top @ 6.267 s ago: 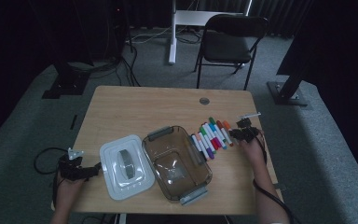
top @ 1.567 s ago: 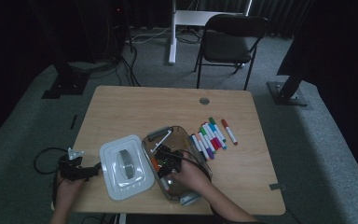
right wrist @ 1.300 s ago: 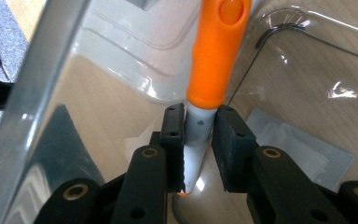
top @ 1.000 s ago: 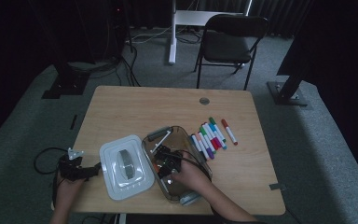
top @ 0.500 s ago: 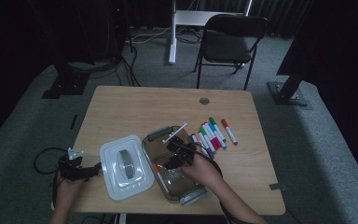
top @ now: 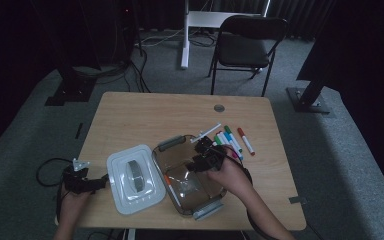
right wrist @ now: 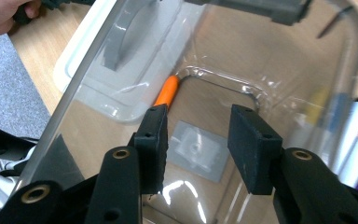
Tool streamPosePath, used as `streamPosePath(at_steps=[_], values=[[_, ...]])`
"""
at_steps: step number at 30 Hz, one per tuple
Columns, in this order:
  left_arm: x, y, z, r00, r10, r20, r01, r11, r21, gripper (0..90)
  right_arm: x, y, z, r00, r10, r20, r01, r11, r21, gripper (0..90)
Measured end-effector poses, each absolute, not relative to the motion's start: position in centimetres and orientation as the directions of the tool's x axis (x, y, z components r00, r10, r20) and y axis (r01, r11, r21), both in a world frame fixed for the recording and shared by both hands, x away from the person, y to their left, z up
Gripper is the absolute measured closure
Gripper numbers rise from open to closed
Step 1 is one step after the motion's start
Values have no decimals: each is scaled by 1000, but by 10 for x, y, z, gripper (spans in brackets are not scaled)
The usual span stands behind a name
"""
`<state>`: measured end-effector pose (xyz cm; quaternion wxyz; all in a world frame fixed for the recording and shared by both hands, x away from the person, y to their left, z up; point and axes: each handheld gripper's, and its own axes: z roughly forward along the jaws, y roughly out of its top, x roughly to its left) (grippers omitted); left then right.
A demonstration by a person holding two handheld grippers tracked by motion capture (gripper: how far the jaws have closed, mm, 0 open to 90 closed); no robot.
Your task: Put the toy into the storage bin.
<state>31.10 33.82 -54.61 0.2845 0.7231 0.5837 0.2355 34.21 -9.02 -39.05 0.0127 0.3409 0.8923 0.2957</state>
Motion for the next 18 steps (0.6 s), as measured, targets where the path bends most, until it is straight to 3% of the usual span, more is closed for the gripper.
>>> streamPosePath(at_steps=[18], values=[[311, 338, -546, 209, 978, 11, 710, -160, 686, 5, 365, -155, -374, -692, 711, 130, 617, 487, 618, 560]])
